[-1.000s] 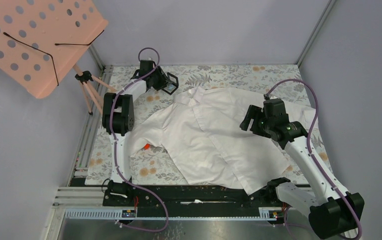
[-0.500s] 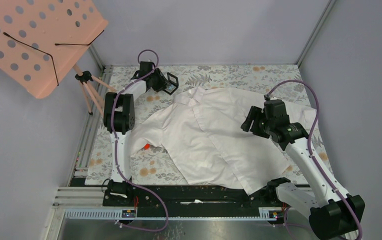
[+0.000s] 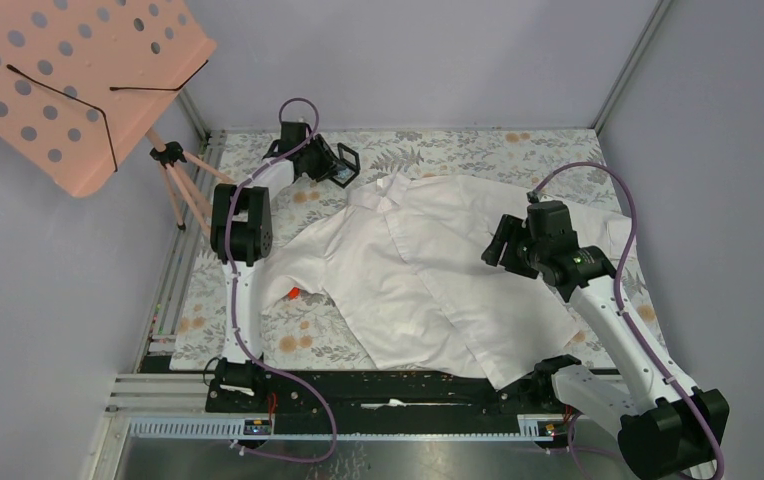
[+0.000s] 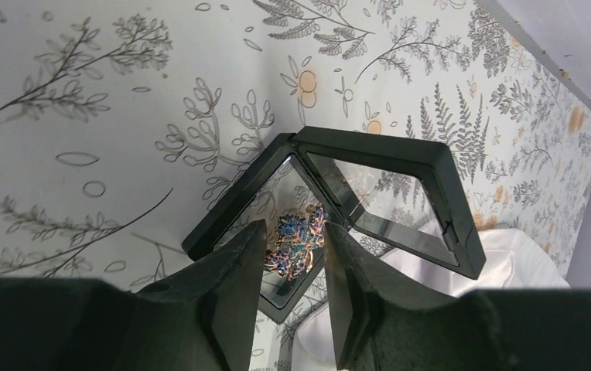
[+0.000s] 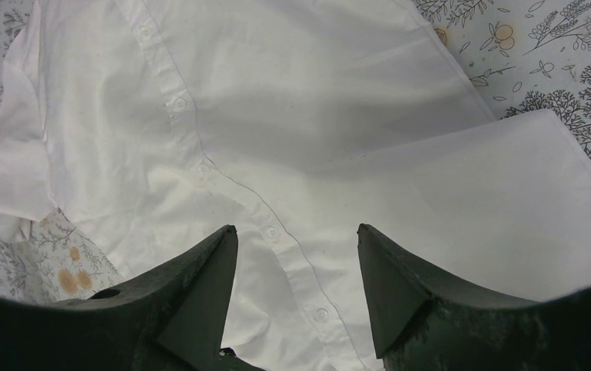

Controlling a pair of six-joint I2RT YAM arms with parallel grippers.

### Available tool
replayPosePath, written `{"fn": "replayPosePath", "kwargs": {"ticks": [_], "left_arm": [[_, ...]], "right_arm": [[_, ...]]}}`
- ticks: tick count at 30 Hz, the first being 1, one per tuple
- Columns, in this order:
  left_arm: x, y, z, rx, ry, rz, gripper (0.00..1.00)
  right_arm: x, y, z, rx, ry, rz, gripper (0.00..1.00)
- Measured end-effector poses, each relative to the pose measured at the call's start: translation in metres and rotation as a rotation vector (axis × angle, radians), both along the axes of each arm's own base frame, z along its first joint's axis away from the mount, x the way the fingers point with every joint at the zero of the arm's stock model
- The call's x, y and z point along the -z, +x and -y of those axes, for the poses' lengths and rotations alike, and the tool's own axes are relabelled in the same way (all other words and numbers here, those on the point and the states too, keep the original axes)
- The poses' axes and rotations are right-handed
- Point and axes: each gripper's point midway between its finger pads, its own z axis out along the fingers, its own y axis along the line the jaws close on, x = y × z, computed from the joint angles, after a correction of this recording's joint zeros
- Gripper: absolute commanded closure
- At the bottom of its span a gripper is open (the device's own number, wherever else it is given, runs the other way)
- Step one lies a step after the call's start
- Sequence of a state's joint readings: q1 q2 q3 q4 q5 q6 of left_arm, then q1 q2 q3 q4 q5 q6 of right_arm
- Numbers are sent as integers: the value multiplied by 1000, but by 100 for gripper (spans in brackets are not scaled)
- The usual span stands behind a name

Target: Pin the brooch onto the clothing

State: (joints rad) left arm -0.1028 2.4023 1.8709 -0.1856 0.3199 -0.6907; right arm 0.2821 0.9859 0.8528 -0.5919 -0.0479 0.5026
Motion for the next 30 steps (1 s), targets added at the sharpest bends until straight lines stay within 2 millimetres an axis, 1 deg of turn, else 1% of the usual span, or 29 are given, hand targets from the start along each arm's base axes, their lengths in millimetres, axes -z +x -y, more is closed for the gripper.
{"fn": "replayPosePath", "kwargs": {"ticks": [3, 9, 13, 23, 30], "left_arm": [[1, 4, 3, 15, -14, 4, 63], [3, 3, 2, 22, -24, 2, 73], [7, 1, 1, 23, -26, 1, 76], [3, 2, 3, 40, -44, 14, 78], [-4, 5, 7, 67, -73, 46, 75]], "right_arm": [[1, -1, 0, -2, 1, -4, 35], [6, -2, -4, -15, 11, -25, 36], [7, -2, -4, -16, 11, -30, 36], [9, -1, -4, -17, 9, -37, 36], [11, -1, -4, -17, 8, -44, 36]]}}
